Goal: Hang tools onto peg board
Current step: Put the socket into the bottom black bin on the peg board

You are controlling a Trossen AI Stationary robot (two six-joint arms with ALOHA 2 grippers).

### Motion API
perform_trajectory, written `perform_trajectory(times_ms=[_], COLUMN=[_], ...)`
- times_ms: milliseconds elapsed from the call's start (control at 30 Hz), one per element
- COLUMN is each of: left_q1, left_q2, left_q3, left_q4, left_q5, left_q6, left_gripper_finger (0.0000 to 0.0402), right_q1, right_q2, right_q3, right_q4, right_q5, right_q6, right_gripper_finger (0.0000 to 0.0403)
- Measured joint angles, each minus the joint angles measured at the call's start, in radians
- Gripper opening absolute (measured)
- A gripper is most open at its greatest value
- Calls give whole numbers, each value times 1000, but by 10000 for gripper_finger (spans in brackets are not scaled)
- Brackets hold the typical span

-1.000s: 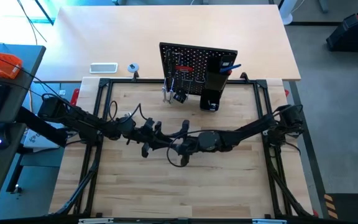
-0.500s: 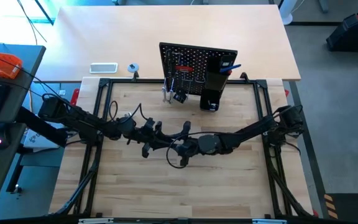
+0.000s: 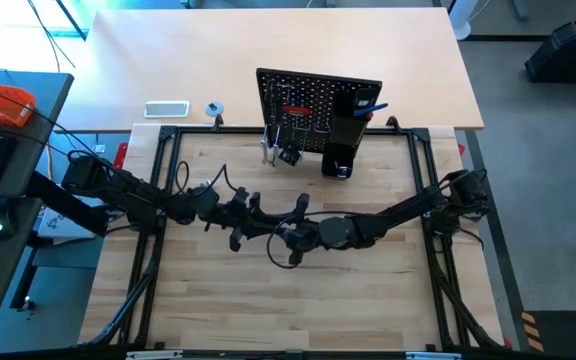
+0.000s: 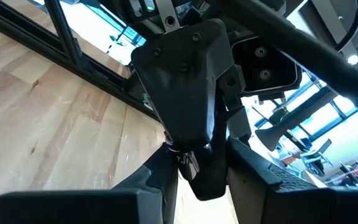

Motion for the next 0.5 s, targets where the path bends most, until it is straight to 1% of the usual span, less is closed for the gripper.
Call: perform_trajectory(times_ms=[133, 233, 500], left_q1=[12, 13, 17], left_q2=[0, 0, -2], left_q3=[0, 0, 0], left_q4=[-1, -4, 1], left_q5=[16, 28, 51], left_q6=[11, 31, 28], left_gripper_finger=[88, 102, 127], right_q1=[0, 2, 8], right_q2=[0, 0, 0], right_q3=[0, -1, -2], right_q4=[1, 1, 2], right_q5=[16, 22, 51], right_q6=[13, 28, 19], right_gripper_finger=[92, 78, 78])
